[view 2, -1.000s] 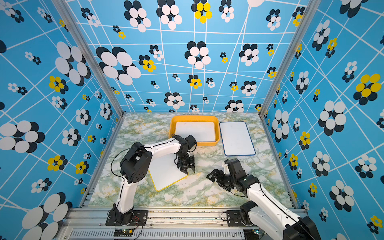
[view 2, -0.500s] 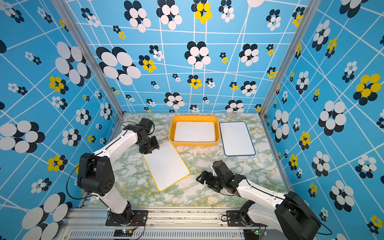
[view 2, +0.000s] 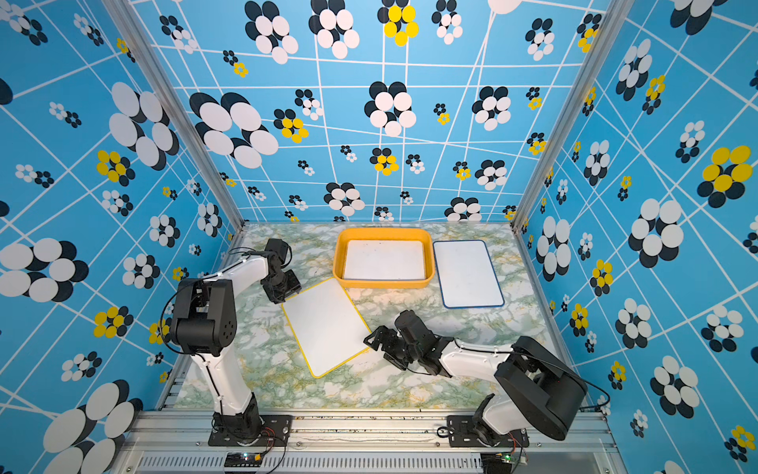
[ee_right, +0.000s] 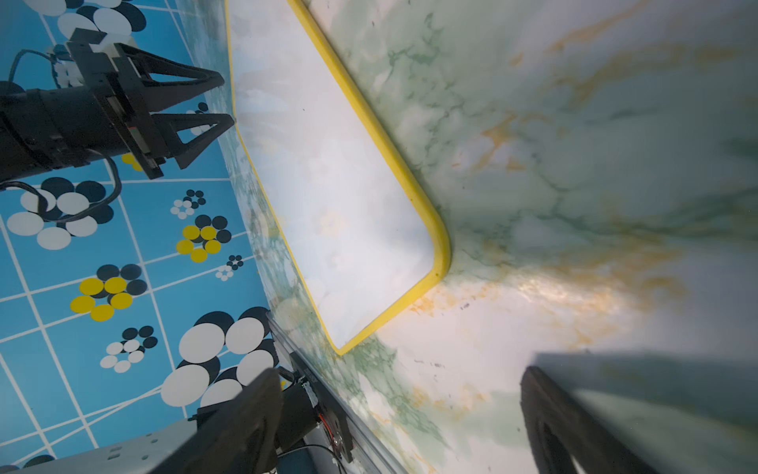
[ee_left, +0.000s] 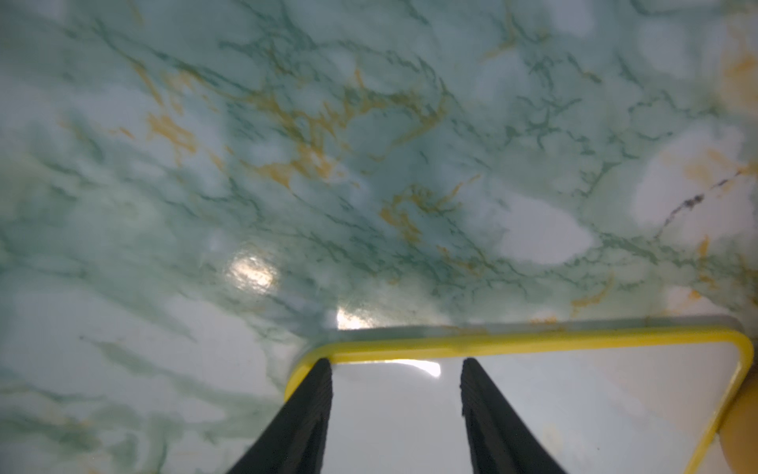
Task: Put the whiteboard into the storage box
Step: Move the whiteboard to the center of the board.
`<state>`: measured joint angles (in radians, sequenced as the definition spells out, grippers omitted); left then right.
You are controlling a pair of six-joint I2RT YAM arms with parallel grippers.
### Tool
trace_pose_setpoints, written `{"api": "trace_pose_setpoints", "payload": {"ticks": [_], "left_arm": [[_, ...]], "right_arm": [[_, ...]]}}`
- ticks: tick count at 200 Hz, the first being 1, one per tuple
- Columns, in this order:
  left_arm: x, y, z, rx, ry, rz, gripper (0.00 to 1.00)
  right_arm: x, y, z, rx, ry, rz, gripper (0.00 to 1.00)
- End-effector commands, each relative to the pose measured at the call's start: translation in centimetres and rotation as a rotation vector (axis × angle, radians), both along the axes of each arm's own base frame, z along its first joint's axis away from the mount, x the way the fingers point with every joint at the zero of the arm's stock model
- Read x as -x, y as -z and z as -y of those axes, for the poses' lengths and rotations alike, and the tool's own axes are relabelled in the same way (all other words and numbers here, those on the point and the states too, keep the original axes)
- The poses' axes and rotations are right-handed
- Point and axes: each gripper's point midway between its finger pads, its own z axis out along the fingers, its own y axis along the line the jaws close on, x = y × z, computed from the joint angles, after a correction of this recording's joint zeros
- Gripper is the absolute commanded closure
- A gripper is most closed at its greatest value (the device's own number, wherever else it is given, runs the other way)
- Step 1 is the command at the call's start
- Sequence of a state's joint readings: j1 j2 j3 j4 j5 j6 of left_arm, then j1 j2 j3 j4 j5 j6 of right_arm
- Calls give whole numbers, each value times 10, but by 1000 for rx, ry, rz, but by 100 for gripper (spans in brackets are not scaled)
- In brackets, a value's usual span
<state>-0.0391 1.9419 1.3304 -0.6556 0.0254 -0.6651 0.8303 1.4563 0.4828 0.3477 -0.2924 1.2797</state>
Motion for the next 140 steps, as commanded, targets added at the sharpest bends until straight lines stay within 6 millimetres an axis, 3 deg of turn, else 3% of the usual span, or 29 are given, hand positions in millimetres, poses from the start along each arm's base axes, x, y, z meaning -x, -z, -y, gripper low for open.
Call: {"api": "trace_pose_setpoints", "payload": {"ticks": [1,65,107,140], "left_arm": [[-7,6,-12,-12,-26,23,46],[-2,30,-20,8,-50,-10,46],[26,33,3,107,-28,-27,45],[53,33,32,188,52,-96,44]], "right_arm": [[-6,-8,-14,-61,31,0,6],[-5,-1,-21,-43,22,-29,6],[-6,9,-17,-58,72,-45,6],[-6,17,-13,-84,110,-59,6]]}}
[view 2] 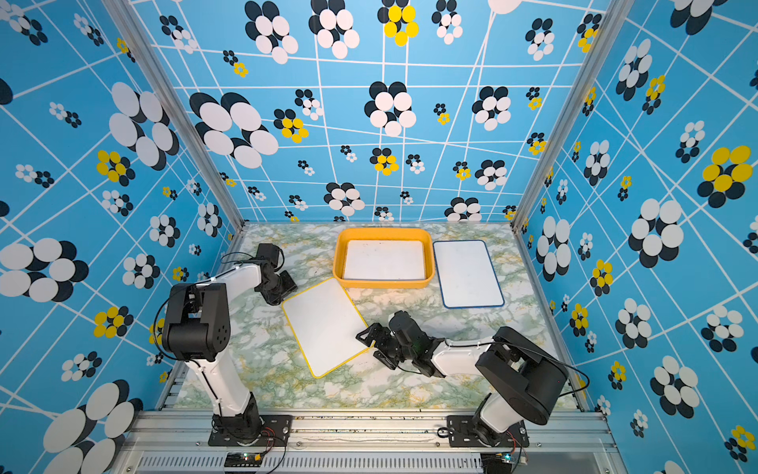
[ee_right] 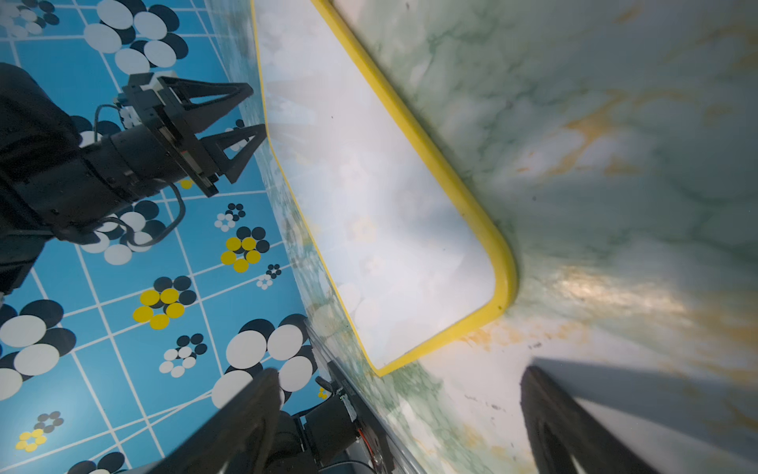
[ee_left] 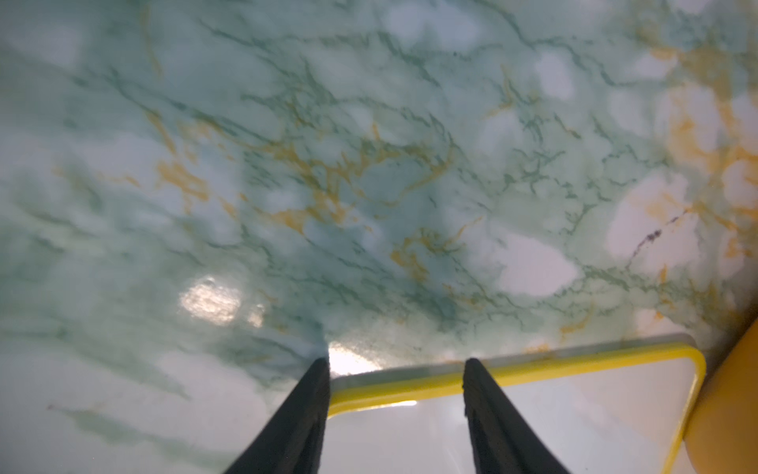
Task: Put the whiteboard into the storage box
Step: Move the whiteboard to the center of the board.
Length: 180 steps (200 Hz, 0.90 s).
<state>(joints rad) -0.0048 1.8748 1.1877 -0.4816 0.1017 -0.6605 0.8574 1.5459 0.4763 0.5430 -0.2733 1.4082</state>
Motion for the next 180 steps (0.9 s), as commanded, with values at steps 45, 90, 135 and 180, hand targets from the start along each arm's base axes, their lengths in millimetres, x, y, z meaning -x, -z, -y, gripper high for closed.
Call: {"api": "trace_pose_setpoints", "payload": {"ticks": [45,90,135,180], "left_arm": [[92,35,65,226,121,-291,45],[130,32,99,301,183,-321,44],[165,34,140,327,284,-358,44],[203,40,176,362,352,-393,45]], "right_arm": [[6,35,17,5,99,-75,5],[21,52,66,109,166,-118,4],[29,29,120,374,133,-34,1],[33,20,145,464,65,0,1]]}}
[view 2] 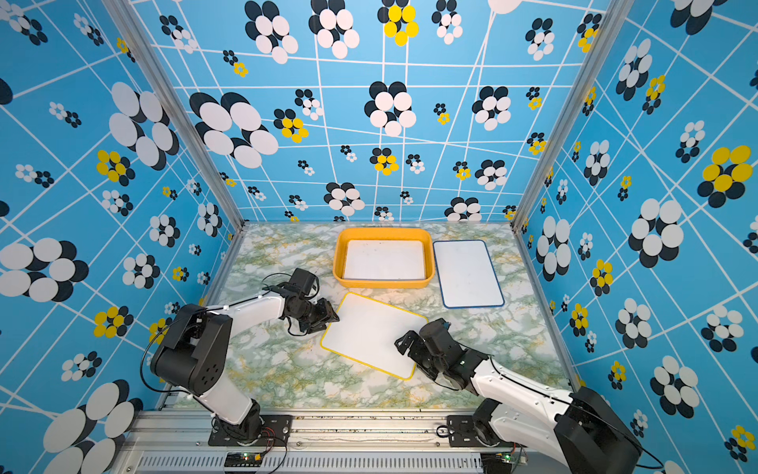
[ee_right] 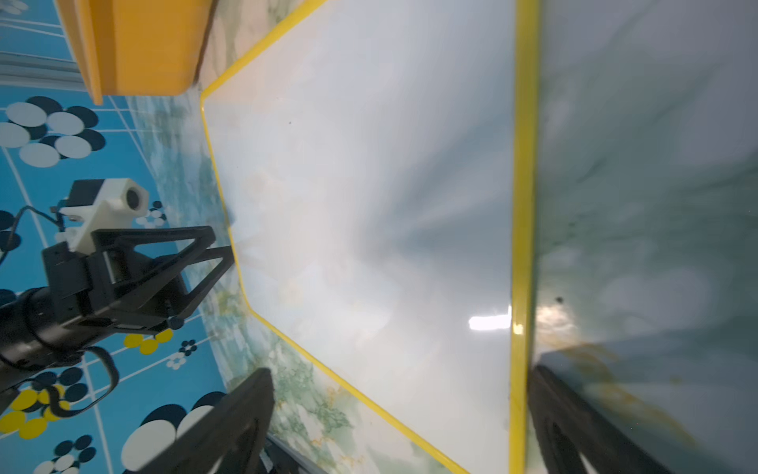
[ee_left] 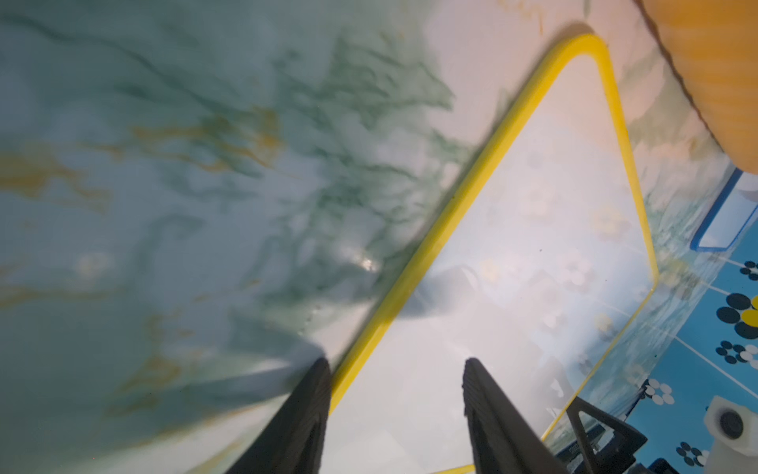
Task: Put the whiteboard into the storage box
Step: Move the whiteboard to the center of the board.
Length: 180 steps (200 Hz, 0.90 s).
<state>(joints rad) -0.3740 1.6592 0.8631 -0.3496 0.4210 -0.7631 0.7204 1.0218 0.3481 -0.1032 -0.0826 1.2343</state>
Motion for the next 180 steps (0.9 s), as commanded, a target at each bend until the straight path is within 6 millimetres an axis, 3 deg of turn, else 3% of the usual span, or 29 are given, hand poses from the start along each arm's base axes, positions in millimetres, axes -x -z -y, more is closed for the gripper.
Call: {"api": "trace_pose_setpoints", "payload": {"ticks": [1,28,83,159,180], "left_arm": [[86,42,8,-24,37,-322,45],[100,38,19,-19,65,-323,45],[115,11,10,-20,105,-306,45],[102,-1,-47,-280,76,-249,37],[100,1,-46,-296,104,-235,34]], "right_arm": [[14,13,17,128,-89,-54,1],[11,17,7,144,-164,-64,1],[-6,1,6,261,-273,-21,1],[-6,-7,6,290,-325,-22,1],[-10,-12,11,332,-339,-16,1]]}}
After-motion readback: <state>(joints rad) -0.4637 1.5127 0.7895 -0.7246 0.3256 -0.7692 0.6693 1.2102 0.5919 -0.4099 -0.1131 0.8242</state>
